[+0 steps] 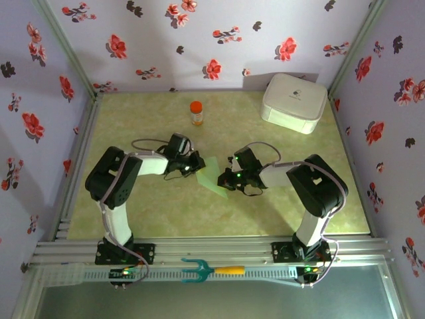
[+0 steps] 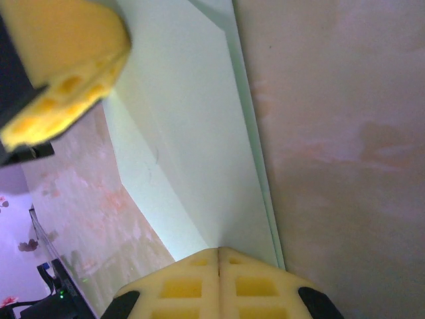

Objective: Fold a paper plane with a square sheet of paper (pick it up from the middle)
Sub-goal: Fourth fold the wing at the center of the table.

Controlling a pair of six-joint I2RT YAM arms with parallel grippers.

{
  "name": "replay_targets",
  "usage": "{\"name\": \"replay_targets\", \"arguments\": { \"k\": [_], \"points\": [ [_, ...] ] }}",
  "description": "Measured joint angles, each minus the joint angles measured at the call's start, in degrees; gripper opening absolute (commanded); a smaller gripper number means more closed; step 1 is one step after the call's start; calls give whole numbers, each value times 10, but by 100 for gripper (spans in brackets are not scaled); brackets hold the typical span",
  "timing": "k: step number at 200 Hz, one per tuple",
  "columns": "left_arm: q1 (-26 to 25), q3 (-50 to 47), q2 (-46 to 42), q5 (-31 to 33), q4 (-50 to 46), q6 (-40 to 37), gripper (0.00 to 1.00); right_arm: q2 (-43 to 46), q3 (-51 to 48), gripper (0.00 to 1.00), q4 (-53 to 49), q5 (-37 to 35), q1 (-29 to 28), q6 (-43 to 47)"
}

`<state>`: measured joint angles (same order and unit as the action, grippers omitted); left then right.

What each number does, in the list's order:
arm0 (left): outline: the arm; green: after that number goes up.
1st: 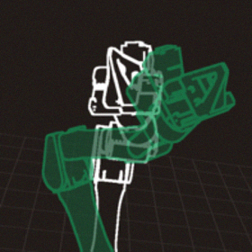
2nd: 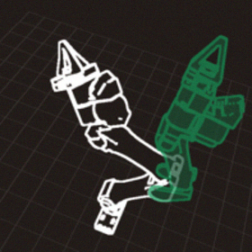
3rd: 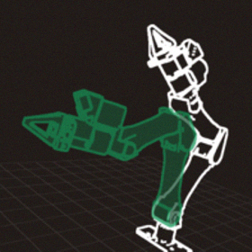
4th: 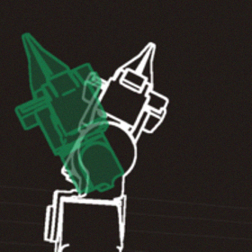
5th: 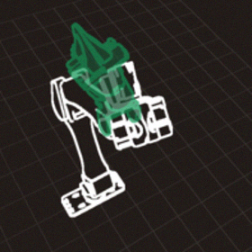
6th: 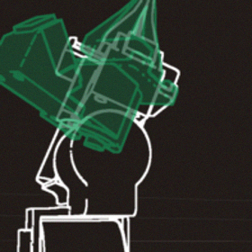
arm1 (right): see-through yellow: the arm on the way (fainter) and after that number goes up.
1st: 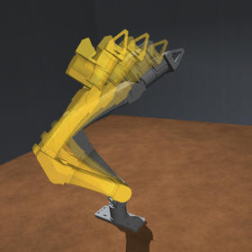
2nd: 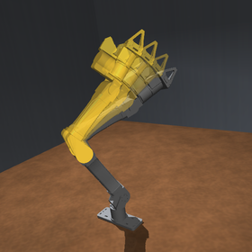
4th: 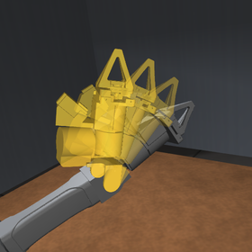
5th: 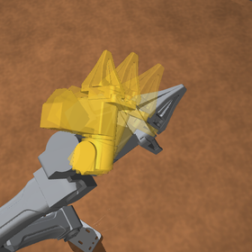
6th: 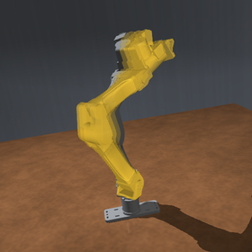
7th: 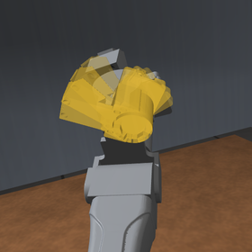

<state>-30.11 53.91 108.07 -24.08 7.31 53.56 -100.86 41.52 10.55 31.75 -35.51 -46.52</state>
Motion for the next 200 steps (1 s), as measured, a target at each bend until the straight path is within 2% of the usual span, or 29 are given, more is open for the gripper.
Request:
{"name": "replay_targets", "arguments": {
  "k": [29,144,200],
  "points": [
    [19,27,6,15,-37,-17,0,0,0,0,0,0,0,0],
    [37,97,25,54,-141,-60,0,9,-13,0,3,6,2,14],
    [9,58,-67,69,-125,-59,0,9,-14,0,3,7,2,15]
  ]
}}
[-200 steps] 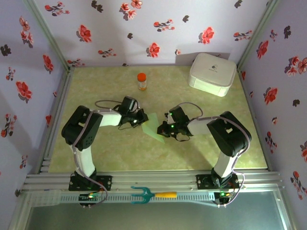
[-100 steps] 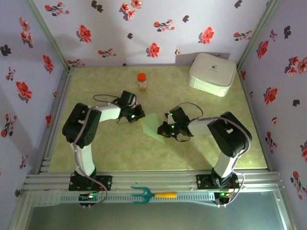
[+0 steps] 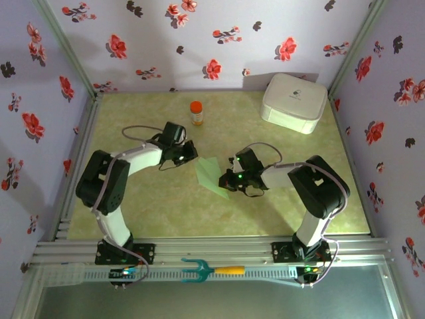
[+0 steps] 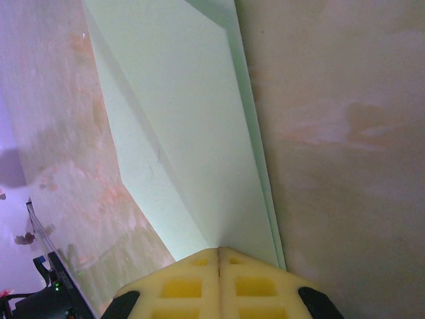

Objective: Fold a paper plane with a square sheet of paper (pick it up from the middle)
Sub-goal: Fourth fold the wing at the center of the table.

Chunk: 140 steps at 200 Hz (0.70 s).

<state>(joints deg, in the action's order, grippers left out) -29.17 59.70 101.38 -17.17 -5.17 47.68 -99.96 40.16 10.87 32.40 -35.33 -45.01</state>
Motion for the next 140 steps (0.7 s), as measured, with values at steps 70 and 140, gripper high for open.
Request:
{"name": "replay_targets", "arguments": {
  "k": [70,140],
  "points": [
    [-46,-30,46,-60,113,13,0,0,0,0,0,0,0,0],
    [-5,-41,83,-77,128,10,0,1,0,0,-1,0,0,0]
  ]
}}
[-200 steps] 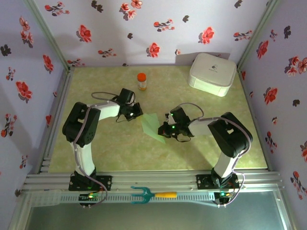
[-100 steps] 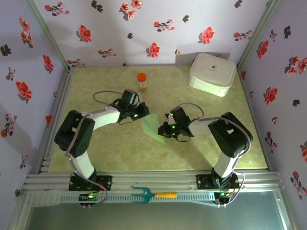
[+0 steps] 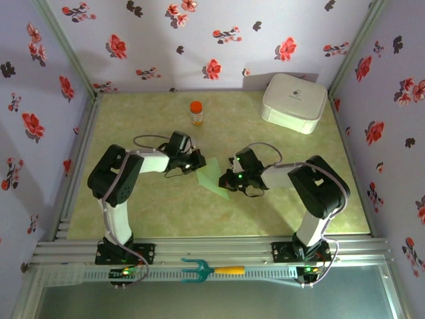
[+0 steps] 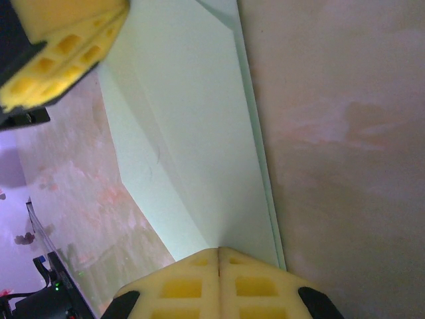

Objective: Fold a paper plane with a square sheet of paper (pick it up from the middle)
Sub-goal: Fourth fold the wing at the center of the table.

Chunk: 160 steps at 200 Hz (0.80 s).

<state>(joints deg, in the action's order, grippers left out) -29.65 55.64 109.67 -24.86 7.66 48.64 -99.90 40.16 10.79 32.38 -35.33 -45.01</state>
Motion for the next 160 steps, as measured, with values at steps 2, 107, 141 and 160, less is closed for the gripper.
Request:
{"name": "replay_targets", "arguments": {
  "k": [2,107,141,160],
  "points": [
    [1,0,0,0,-1,0,0,0,0,0,0,0,0,0],
    [34,28,-15,22,-68,-29,0,1,-1,0,-1,0,1,0],
    [23,37,-61,33,-80,-29,1,1,-1,0,-1,0,1,0],
    [2,43,-68,32,-77,-29,1,1,-1,0,-2,0,1,0]
  ]
}}
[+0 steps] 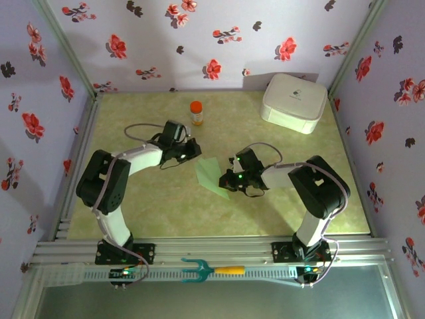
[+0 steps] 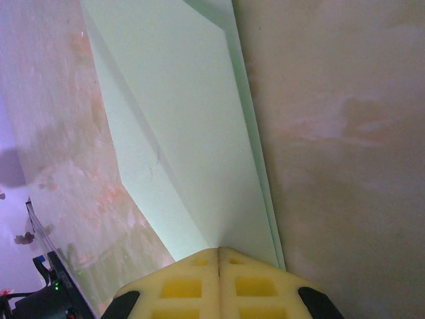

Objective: Fold a paper plane with a square sheet of paper (pick it up from the middle)
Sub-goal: Fourth fold the wing at the center of the table.

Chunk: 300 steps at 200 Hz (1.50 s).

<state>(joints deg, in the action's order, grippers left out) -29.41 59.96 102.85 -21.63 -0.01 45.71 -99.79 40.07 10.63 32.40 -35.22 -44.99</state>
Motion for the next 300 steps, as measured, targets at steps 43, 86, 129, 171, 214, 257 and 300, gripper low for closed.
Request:
{"name": "replay_targets", "arguments": {
  "k": [43,86,129,171,214,257,300],
  "points": [
    [-58,-1,20,-10,20,8,0,1,0,0,-2,0,1,0],
    [-77,-34,60,-13,51,26,0,8,1,0,-20,2,1,1],
    [-73,-50,65,-21,84,35,0,20,16,0,-74,0,1,5],
    [-73,-57,65,-24,99,35,0,16,82,0,-114,4,-6,10],
    [-71,-57,66,-26,103,37,0,-60,128,0,-122,-3,-11,27],
    [-70,-58,67,-31,105,37,0,-45,83,1,-72,8,-8,30],
    [-69,-59,67,-37,105,37,0,16,8,2,-62,8,-6,30]
  ]
}}
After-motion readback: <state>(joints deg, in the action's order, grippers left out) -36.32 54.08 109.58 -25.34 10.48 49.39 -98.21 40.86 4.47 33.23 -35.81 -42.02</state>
